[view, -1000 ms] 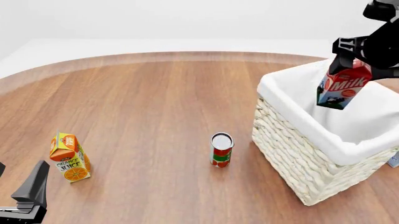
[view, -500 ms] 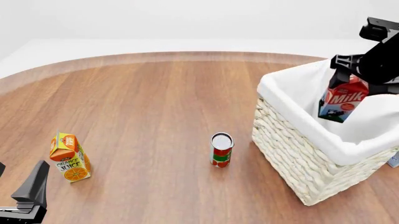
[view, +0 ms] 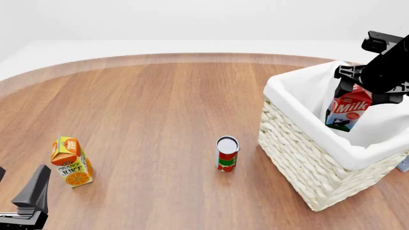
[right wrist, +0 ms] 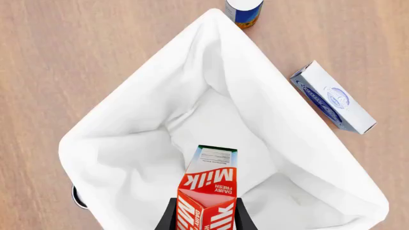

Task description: Pick the milk and place it in the basket.

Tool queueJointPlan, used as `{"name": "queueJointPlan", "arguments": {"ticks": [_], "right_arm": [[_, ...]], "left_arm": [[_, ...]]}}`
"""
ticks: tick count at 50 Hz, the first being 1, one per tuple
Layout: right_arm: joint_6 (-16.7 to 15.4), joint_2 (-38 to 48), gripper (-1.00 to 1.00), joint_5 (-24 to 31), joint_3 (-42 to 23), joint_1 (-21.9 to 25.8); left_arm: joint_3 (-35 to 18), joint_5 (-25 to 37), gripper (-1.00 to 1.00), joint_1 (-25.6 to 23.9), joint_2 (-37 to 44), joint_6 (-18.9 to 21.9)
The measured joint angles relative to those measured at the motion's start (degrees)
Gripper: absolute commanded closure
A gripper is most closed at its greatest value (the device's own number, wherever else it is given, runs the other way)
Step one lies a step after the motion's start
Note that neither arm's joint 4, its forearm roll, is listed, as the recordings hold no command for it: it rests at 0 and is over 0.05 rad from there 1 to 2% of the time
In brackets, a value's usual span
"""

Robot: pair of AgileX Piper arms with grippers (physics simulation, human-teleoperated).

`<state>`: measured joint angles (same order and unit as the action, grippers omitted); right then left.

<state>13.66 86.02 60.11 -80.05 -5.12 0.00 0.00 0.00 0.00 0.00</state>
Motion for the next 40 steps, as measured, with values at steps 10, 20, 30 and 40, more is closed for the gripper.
{"name": "queueJointPlan", "arguments": {"ticks": [10, 20, 30, 40], "right_arm": [[0.03, 2.14, 1.00, -1.56, 0.53, -0.15], [-0.31, 4.34, 1.00, -2.91, 0.63, -0.47], [-1.07, 6.26, 1.00, -4.52, 1.21, -0.92], [-1.53, 7.77, 1.00, -6.02, 2.12, -1.42]], "left_arm": [[0.00, 0.00, -1.00, 0.00, 0.00, 0.00], [0.00, 0.00, -1.00, 0.00, 0.00, 0.00], [0.00, 0.00, -1.00, 0.00, 0.00, 0.00], [0.00, 0.00, -1.00, 0.00, 0.00, 0.00]]}}
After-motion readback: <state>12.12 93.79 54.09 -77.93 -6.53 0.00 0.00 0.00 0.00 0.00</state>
